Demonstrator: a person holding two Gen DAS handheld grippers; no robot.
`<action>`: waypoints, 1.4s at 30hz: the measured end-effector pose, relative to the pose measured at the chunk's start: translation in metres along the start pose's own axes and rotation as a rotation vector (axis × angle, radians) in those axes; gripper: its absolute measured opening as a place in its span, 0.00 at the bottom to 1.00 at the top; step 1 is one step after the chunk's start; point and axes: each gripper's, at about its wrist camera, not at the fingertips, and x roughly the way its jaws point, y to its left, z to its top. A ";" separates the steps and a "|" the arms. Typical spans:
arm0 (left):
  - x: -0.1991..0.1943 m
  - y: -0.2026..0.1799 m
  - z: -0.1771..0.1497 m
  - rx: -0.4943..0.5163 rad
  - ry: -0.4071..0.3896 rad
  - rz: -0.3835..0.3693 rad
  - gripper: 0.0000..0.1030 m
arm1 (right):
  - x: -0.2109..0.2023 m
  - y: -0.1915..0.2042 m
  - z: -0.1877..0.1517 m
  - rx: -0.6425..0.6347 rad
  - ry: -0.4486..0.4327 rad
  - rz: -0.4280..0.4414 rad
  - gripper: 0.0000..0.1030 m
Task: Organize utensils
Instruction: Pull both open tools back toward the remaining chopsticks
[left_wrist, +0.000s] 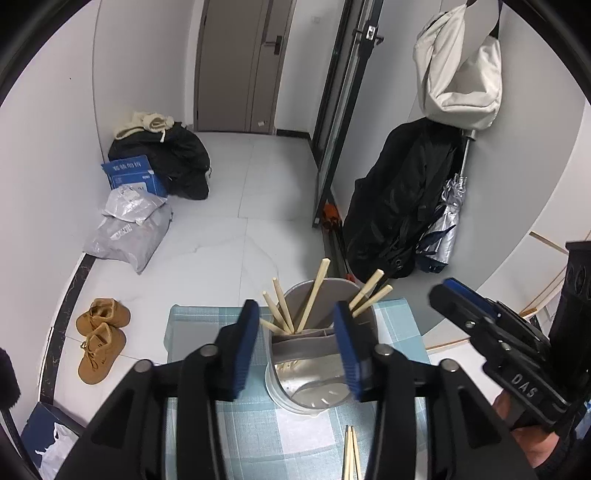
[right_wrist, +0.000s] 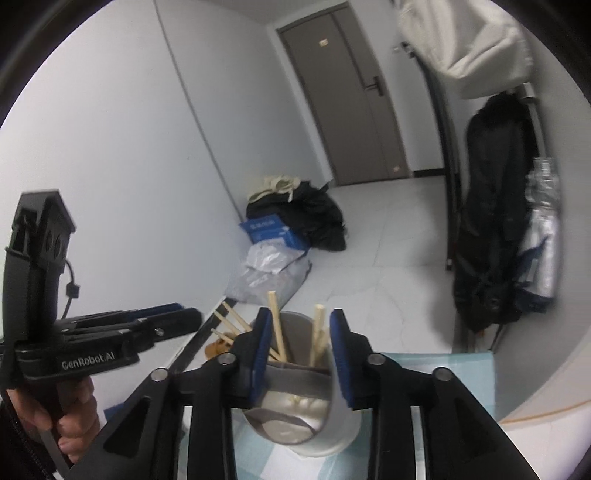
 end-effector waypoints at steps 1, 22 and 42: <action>-0.004 -0.002 -0.002 -0.001 -0.012 0.011 0.41 | -0.006 -0.002 -0.002 0.010 -0.006 -0.007 0.38; -0.062 -0.032 -0.058 0.011 -0.201 0.111 0.86 | -0.113 0.006 -0.054 0.020 -0.119 -0.067 0.65; -0.039 -0.021 -0.140 -0.046 -0.181 0.149 0.88 | -0.103 0.018 -0.150 -0.056 -0.008 -0.253 0.82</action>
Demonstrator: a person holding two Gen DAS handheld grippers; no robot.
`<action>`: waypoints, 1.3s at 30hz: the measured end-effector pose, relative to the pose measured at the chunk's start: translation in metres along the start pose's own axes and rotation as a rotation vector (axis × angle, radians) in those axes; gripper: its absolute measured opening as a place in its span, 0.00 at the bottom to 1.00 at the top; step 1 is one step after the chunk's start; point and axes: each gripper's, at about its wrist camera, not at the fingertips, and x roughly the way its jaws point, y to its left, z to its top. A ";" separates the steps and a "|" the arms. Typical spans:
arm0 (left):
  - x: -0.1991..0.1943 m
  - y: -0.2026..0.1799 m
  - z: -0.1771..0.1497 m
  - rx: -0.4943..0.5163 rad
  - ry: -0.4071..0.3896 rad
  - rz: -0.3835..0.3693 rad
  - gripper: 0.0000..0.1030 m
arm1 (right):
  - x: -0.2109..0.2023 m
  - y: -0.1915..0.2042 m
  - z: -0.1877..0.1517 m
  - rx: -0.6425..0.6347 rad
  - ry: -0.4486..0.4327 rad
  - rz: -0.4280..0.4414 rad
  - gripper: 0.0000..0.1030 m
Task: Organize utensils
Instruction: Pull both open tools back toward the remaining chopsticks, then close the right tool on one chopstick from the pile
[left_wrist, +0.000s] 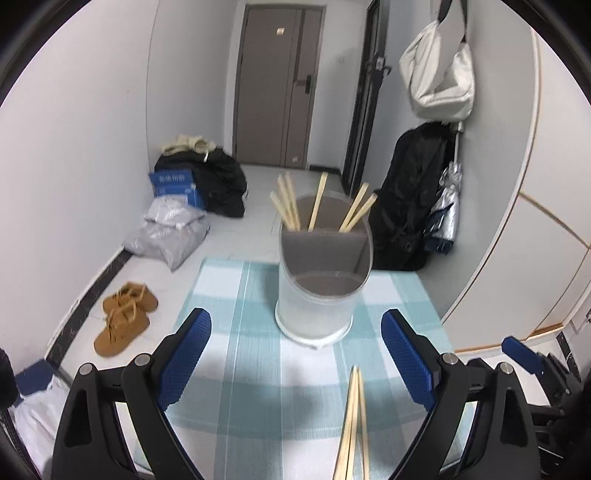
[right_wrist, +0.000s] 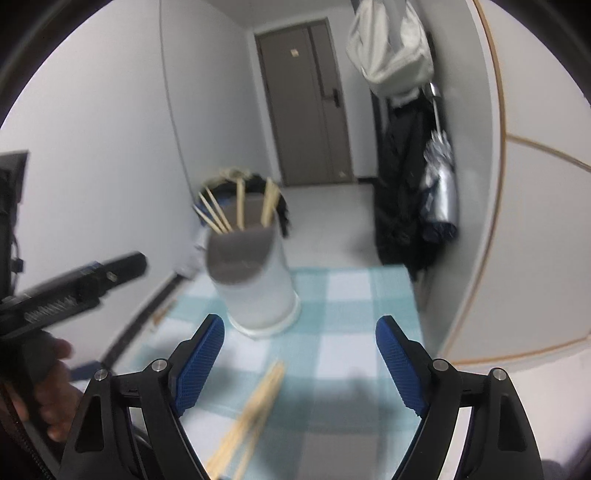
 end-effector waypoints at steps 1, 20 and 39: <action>0.001 0.001 -0.003 -0.002 -0.004 0.018 0.88 | 0.003 -0.002 -0.005 0.010 0.016 0.004 0.82; 0.046 0.043 -0.023 -0.117 0.099 0.012 0.88 | 0.086 0.008 -0.059 -0.065 0.391 -0.006 0.78; 0.058 0.088 -0.010 -0.343 0.149 -0.013 0.88 | 0.137 0.039 -0.060 -0.199 0.577 -0.066 0.31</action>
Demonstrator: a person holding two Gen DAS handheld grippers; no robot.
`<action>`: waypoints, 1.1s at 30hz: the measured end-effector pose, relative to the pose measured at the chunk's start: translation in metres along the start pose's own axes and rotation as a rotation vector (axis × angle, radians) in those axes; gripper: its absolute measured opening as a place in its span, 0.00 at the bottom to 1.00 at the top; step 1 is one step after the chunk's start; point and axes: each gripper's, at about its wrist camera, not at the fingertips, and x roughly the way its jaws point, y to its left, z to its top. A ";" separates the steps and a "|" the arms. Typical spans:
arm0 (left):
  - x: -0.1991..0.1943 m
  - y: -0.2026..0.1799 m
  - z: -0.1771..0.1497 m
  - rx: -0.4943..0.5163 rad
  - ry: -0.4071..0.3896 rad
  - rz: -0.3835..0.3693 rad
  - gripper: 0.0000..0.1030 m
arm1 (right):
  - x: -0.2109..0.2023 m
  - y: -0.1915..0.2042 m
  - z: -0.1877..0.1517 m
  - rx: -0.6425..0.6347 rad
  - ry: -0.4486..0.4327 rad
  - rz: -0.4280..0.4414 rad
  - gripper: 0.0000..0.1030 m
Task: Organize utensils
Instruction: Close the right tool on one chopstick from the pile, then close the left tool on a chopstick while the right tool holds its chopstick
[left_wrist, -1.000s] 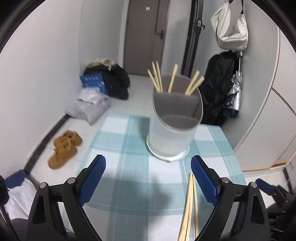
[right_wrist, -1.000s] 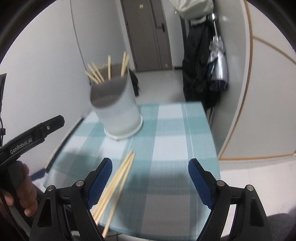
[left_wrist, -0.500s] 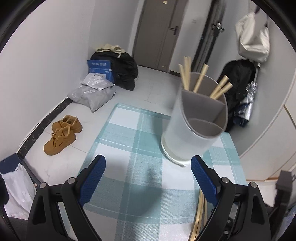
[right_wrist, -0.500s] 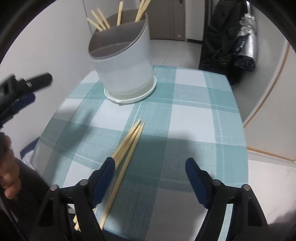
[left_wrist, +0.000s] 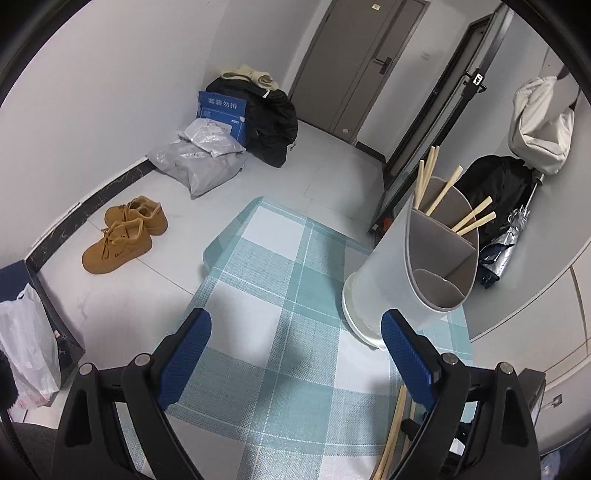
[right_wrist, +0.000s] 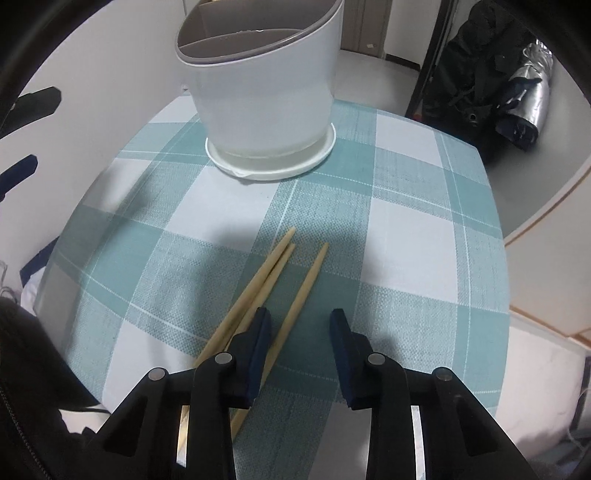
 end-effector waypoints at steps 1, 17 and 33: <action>0.001 0.001 0.000 -0.005 0.008 -0.004 0.88 | 0.001 0.000 0.003 -0.001 0.002 0.000 0.30; 0.017 -0.011 -0.012 0.099 0.082 0.034 0.88 | 0.016 -0.023 0.046 0.024 -0.015 0.099 0.03; 0.042 -0.069 -0.074 0.438 0.340 -0.001 0.88 | -0.034 -0.131 0.018 0.509 -0.279 0.472 0.03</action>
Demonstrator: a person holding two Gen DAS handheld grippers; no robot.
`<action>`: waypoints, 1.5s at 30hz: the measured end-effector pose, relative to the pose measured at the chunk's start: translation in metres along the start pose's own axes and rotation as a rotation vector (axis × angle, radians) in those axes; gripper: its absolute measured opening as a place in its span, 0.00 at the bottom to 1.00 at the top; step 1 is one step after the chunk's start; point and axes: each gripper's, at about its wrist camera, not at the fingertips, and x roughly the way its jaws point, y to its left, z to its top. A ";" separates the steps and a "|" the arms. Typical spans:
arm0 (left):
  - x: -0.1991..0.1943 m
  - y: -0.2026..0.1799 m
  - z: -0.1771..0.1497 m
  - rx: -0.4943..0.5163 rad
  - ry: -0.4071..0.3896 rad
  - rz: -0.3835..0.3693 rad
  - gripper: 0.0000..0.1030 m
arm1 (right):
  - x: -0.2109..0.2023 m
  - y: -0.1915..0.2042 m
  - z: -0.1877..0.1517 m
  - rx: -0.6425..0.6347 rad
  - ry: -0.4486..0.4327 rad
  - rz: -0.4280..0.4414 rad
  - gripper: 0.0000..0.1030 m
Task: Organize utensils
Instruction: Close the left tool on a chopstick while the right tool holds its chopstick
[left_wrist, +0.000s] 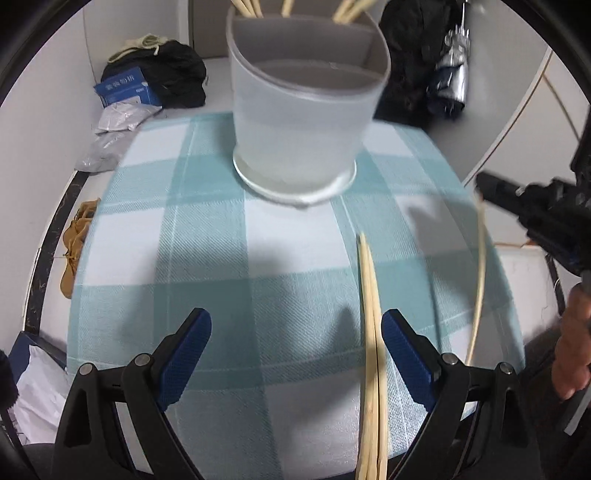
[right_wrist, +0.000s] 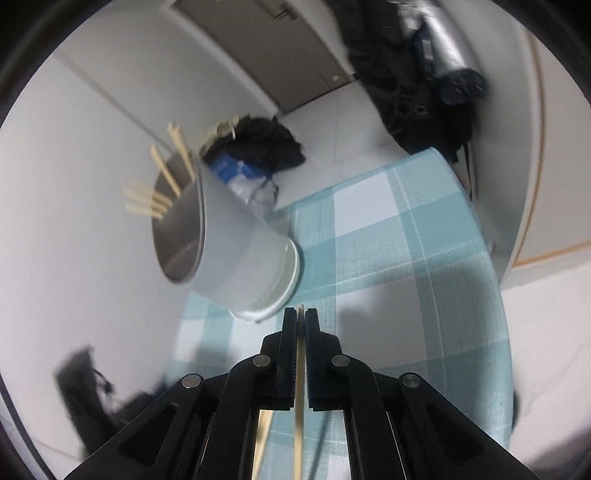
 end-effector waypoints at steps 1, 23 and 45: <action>0.003 -0.001 -0.001 0.004 0.017 0.004 0.88 | -0.003 -0.005 0.000 0.026 -0.011 0.023 0.03; 0.023 -0.002 0.003 0.057 0.146 0.089 0.88 | -0.033 -0.028 -0.008 0.053 -0.114 0.087 0.03; 0.049 -0.036 0.047 0.114 0.164 0.057 0.17 | -0.039 -0.026 -0.003 0.052 -0.136 0.106 0.03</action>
